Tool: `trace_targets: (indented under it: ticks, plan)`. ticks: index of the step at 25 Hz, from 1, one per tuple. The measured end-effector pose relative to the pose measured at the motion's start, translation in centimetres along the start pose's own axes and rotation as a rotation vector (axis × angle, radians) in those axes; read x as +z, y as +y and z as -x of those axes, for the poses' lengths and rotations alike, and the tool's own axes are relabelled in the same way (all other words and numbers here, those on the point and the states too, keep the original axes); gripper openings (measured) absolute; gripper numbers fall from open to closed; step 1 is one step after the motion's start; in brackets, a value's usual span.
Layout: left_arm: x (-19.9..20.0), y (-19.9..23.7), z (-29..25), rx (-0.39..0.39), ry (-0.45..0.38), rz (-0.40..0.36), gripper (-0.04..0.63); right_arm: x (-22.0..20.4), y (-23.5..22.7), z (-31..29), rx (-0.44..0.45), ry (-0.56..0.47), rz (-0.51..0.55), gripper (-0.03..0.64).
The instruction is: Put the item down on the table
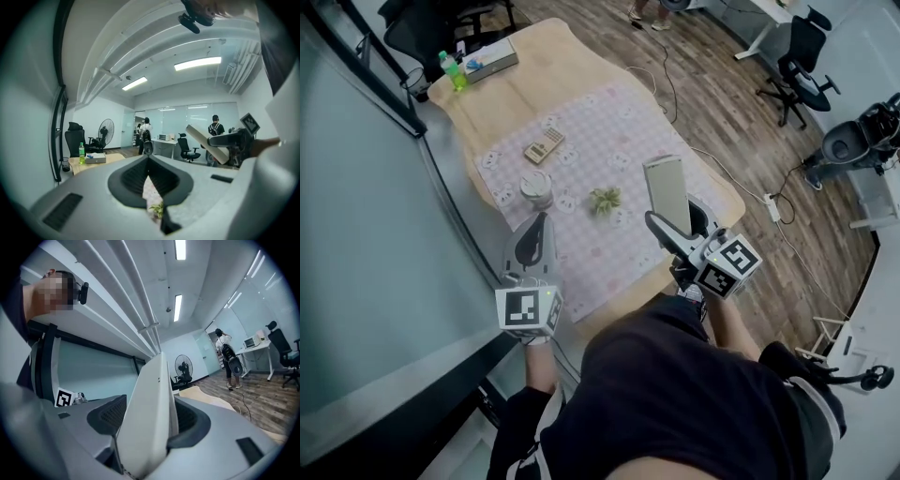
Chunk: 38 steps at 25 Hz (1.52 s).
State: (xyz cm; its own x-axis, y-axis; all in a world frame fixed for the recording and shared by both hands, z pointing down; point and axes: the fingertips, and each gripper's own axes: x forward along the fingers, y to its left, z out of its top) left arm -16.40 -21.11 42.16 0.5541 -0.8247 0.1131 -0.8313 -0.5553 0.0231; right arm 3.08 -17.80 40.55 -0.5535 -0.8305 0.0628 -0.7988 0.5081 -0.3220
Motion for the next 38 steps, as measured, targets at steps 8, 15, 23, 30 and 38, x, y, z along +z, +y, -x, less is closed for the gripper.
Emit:
trace_targets:
  ticks: [8,15,23,30,38]
  plan:
    - [0.9,-0.2,2.2,0.116,0.067,-0.001,-0.005,1.3,-1.0,-2.0,0.093,-0.024,-0.036,0.293]
    - [0.7,0.1,2.8,0.17,0.08,0.028,-0.005,1.7,-1.2,-2.1,0.141,-0.02,-0.051,0.293]
    - [1.2,-0.6,2.3,0.176,0.066,0.027,-0.005,2.6,-2.2,-1.7,0.131,0.0,-0.044,0.293]
    - [0.6,-1.3,2.2,0.179,0.06,0.027,-0.005,2.0,-3.0,-2.0,0.135,0.017,-0.052,0.293]
    - [0.2,-1.1,3.5,0.217,0.08,0.012,-0.005,-3.6,-5.5,-3.0,0.105,0.106,-0.108,0.293]
